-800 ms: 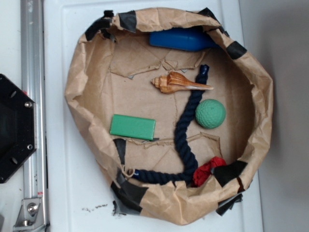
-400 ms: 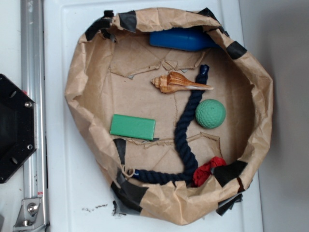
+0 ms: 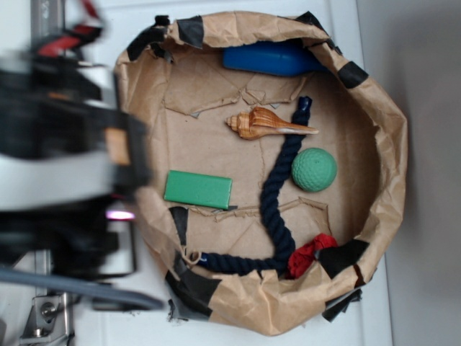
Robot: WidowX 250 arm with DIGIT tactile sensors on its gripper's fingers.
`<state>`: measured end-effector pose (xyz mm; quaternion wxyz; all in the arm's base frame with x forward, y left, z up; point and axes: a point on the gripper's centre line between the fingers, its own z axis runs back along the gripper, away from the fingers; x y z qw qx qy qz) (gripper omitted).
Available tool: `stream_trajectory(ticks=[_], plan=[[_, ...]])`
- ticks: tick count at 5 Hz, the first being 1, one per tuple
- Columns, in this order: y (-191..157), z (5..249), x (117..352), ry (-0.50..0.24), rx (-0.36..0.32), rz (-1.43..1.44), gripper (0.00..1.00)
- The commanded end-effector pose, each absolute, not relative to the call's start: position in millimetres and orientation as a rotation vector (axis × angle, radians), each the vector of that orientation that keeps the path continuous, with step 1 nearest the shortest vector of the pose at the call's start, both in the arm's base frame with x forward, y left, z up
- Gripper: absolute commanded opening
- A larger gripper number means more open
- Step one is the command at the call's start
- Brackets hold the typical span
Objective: Grab the shell.
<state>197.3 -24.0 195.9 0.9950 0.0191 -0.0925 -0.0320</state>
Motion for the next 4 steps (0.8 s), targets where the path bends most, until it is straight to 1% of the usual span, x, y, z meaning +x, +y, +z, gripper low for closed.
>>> stream_trajectory(ticks=[1,2,3,4], plan=[[-13.9,119.1,269.9,-0.143,0.077,-0.142,1.00],[-7.9,74.7,295.4,-0.139,0.017,-0.193,1.00],[-9.7,53.3,307.1,-0.158,0.001,-0.210,1.00],[-10.1,39.4,308.4,-0.161,0.017,-0.226,1.00]])
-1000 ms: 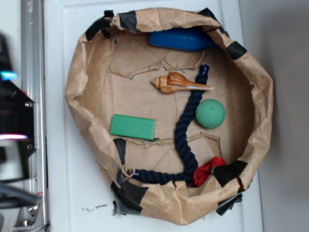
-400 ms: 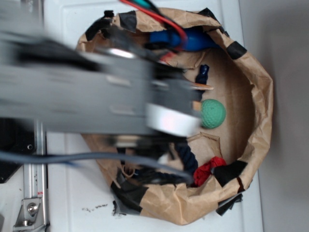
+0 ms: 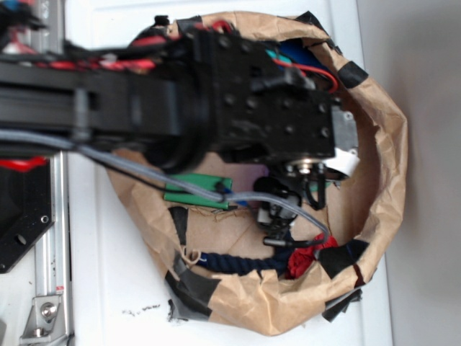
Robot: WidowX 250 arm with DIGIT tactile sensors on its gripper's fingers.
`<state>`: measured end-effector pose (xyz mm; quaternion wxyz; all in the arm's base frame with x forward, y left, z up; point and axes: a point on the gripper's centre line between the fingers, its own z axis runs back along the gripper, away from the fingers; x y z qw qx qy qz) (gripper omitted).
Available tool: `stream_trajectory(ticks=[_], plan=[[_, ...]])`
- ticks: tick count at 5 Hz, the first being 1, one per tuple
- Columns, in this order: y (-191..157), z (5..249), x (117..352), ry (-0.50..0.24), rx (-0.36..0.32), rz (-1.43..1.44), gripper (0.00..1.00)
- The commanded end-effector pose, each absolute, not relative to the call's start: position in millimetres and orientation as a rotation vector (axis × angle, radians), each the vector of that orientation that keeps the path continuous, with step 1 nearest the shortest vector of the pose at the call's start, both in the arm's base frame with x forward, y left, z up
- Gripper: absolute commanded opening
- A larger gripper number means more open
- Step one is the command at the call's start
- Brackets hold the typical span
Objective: Grab the shell.
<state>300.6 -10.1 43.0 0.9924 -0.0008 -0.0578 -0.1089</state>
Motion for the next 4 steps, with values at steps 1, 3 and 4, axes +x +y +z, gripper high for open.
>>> stream_trajectory(ticks=[1,3,4], plan=[[11.7,67.1,268.3,-0.186,0.009,-0.218,1.00],[31.4,87.0,248.3,-0.189,-0.012,-0.203,1.00],[38.1,94.4,239.8,-0.184,-0.018,-0.205,1.00]])
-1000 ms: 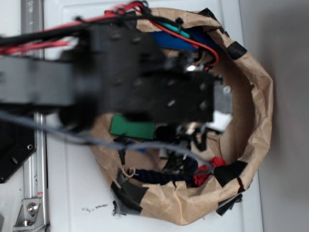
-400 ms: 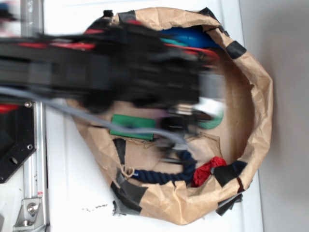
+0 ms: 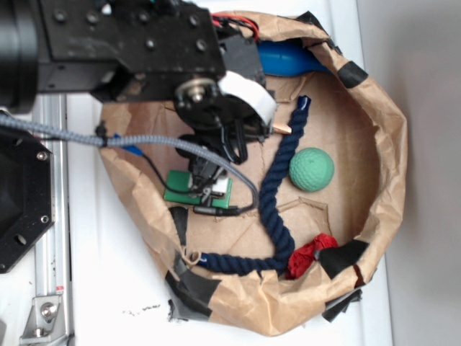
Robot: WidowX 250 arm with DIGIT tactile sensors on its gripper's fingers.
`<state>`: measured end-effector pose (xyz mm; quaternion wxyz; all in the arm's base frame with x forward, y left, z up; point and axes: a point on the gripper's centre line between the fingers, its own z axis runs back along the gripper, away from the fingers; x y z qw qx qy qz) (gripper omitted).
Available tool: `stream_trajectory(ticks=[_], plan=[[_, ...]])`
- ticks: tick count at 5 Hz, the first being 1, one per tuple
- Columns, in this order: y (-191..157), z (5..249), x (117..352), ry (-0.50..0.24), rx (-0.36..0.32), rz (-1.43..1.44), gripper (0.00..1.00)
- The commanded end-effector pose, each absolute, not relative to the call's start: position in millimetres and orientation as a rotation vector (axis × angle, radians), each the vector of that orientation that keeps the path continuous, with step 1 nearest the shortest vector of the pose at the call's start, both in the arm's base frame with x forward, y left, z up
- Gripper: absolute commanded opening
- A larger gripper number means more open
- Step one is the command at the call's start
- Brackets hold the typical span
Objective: Grab the shell.
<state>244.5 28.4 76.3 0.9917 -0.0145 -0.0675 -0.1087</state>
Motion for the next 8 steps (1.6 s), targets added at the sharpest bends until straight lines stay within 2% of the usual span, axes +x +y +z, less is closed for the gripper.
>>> stream_trajectory(ticks=[1,2,4,5,8], plan=[[42.2,98.3,232.6,-0.153,-0.003,-0.196,1.00],[42.4,90.2,232.9,-0.157,0.018,-0.188,1.00],[36.7,68.1,253.0,-0.176,-0.016,-0.086,1.00],[28.6,50.8,261.0,-0.162,0.039,-0.048,1.00],[23.7,27.5,270.0,-0.133,0.073,-0.051,1.00]])
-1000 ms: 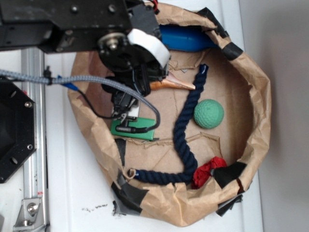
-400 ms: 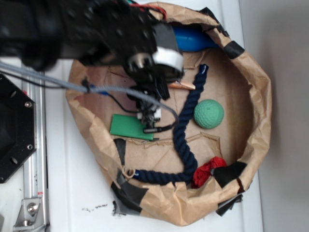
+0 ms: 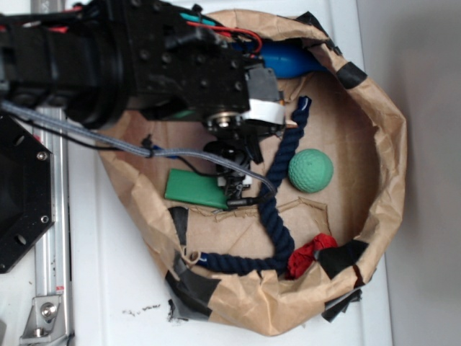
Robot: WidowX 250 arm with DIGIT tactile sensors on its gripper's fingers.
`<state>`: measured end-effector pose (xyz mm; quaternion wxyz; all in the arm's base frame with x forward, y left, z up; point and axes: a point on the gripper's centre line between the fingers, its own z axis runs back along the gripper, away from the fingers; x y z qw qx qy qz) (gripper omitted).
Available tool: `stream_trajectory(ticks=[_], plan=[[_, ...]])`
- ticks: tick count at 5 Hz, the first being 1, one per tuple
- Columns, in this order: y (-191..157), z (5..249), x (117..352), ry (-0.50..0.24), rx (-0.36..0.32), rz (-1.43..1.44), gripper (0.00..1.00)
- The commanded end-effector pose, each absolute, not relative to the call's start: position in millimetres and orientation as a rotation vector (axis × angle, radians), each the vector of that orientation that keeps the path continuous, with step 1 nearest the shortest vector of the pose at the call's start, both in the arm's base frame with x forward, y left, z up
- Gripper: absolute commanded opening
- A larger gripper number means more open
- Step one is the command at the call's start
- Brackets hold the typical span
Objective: Grab the shell.
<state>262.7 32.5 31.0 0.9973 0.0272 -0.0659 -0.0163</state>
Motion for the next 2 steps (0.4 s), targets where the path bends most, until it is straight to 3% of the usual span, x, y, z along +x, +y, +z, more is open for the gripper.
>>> stream_trajectory(ticks=[1,2], plan=[[25.9,18.3,275.1,-0.124,0.097,-0.053,1.00],[26.3,12.5,277.6,-0.113,0.111,-0.053,1.00]])
